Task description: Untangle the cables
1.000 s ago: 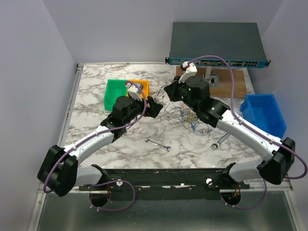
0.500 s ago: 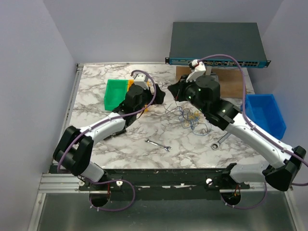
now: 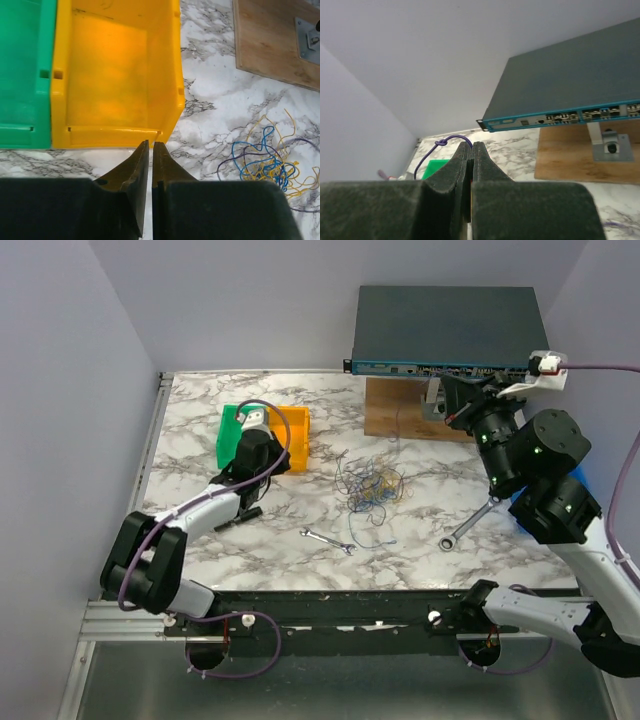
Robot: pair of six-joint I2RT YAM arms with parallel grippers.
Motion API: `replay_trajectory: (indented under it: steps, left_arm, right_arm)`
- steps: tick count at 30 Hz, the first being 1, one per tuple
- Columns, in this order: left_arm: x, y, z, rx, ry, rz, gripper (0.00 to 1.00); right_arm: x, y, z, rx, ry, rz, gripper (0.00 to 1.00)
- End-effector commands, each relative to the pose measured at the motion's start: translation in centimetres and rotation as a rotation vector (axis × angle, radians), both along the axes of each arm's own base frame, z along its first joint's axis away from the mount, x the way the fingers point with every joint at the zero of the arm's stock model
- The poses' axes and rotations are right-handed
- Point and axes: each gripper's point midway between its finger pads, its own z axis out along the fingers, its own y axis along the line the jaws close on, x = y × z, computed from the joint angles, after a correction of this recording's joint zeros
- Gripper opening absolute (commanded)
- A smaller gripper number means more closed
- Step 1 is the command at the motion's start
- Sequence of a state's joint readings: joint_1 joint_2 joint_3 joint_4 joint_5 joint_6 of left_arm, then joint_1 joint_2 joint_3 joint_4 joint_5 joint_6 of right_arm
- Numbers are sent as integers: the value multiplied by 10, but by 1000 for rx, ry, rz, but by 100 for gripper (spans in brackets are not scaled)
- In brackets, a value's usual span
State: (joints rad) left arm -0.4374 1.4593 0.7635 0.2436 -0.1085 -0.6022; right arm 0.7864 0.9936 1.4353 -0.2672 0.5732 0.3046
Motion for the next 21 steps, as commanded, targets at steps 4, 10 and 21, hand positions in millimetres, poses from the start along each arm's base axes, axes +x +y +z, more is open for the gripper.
replay_trajectory:
  steps: [4,10,21]
  left_arm:
    - [-12,29,34,-21,-70,64,0]
    - [-29,-1,68,-99,-160,-147,18]
    - [-58,-19,101,-159,-247,-268,63]
  right_arm:
    - [13,-48,-38,-146,88,-300,1]
    - [19,-36,-55,-202,101,-263,1]
    - [47,53,-77,-279,151,43,1]
